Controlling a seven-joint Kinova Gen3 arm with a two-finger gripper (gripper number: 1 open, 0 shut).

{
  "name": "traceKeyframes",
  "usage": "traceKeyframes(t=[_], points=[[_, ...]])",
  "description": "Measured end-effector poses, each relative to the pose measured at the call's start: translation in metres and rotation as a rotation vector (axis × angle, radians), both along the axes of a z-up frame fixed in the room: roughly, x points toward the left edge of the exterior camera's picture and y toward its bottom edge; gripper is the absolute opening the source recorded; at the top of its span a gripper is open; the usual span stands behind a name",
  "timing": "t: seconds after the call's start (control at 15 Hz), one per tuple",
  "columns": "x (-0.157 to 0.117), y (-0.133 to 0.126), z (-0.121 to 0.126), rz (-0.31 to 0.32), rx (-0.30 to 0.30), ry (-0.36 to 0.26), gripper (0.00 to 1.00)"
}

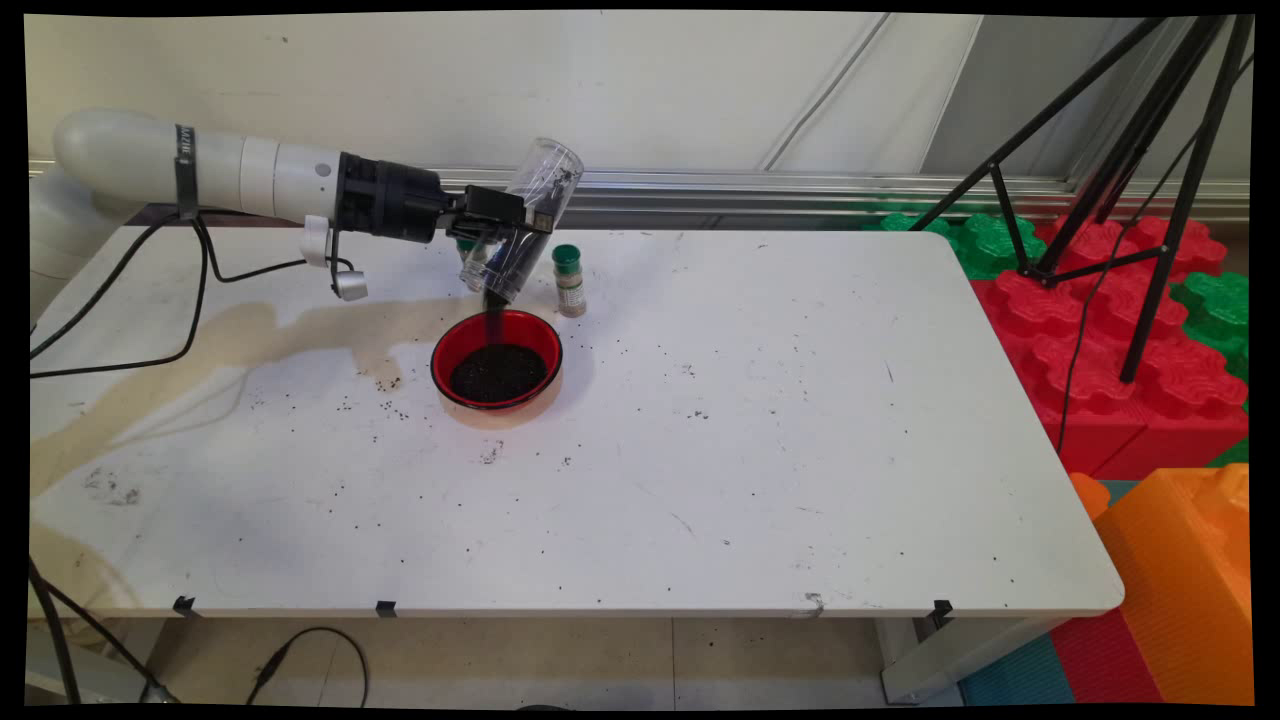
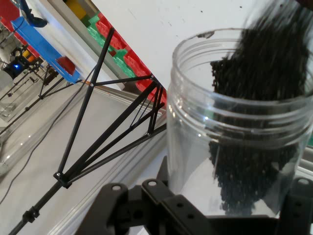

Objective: Pour the black seasoning powder in the red bowl

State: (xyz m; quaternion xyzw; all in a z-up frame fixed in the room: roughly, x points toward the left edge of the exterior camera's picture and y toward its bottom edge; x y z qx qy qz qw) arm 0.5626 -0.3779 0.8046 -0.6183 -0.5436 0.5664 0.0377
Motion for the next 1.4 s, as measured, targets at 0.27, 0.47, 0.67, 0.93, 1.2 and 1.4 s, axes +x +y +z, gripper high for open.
traceKeyframes(t=[0.27,0.47,0.67,0.93,1.2,1.4], points=[[0.0,0.0011,0.0008,-0.01,-0.024,-0.013,0.0],[-0.0001,0.0018,0.0017,-0.017,-0.042,-0.021,0.0],[-0.0003,0.0025,0.003,-0.024,-0.065,-0.032,0.0],[-0.0007,0.0037,0.0048,-0.034,-0.095,-0.043,0.0],[-0.0011,0.0054,0.0065,-0.045,-0.123,-0.053,0.0],[-0.0009,0.0072,0.0074,-0.052,-0.141,-0.061,0.0]])
